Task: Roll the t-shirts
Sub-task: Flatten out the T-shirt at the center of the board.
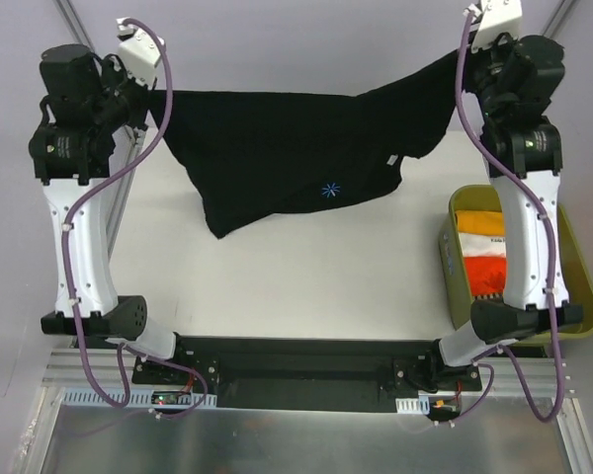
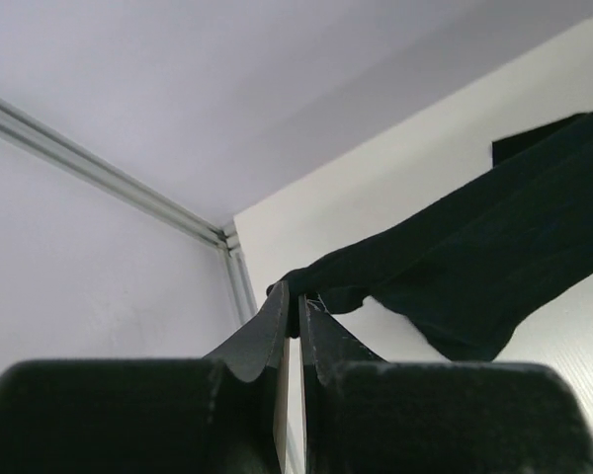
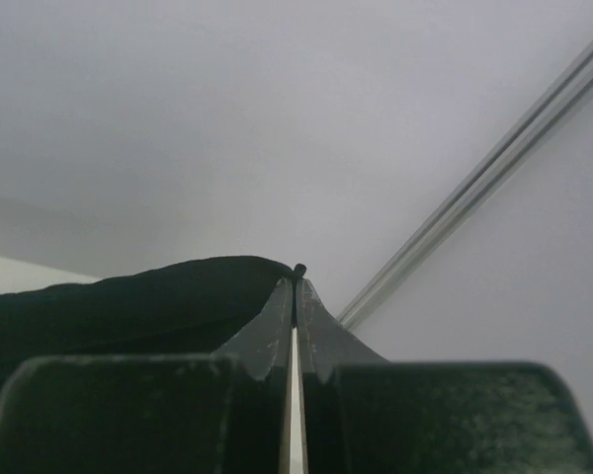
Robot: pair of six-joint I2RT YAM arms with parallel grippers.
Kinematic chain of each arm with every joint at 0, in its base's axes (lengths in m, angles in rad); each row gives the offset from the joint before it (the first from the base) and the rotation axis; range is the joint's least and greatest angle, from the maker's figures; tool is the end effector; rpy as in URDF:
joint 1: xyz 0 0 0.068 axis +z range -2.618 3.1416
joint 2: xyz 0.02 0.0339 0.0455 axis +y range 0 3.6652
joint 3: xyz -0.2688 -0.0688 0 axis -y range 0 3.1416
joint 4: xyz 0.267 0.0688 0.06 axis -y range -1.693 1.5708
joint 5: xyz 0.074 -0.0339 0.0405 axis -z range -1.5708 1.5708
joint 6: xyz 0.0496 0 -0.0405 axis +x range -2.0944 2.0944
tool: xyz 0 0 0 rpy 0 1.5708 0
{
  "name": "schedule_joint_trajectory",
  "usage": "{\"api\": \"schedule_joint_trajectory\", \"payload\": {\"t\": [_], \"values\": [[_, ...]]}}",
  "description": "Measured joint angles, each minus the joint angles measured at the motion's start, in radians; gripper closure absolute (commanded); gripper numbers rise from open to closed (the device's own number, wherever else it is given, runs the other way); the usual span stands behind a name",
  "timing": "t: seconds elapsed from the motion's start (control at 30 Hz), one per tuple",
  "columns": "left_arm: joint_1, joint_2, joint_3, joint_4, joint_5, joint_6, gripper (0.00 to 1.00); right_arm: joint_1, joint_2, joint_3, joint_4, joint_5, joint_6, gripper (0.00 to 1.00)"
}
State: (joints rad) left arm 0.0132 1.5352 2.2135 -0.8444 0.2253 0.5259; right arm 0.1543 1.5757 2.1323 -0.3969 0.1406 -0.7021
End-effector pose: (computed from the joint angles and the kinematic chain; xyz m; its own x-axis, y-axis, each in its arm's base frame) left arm 0.3015 -0.0071 0.5762 -0.0389 0.4888 -0.8715 0.2624 0.8466 0.4631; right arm 0.3349 0.0451 0.5939 0.1300 -0.6269 -0.7682 0.0897 0.7790 -0.6206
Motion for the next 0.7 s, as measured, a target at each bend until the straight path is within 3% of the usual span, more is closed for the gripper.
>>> {"api": "schedule_joint_trajectory", "payload": {"t": [0.3,0.53,0.7], "values": [[0.000,-0.234,0.033,0.055,-0.044,-0.011,1.00,0.084,-0.269,-0.002,0.011,-0.026,-0.087,0.99],[0.000,-0.467,0.024,0.105,-0.082,0.019,1.00,0.094,-0.508,0.006,-0.010,-0.070,-0.019,0.99],[0.000,-0.600,0.038,0.157,-0.112,0.064,1.00,0.060,-0.575,0.140,-0.026,-0.122,0.044,0.99]]}}
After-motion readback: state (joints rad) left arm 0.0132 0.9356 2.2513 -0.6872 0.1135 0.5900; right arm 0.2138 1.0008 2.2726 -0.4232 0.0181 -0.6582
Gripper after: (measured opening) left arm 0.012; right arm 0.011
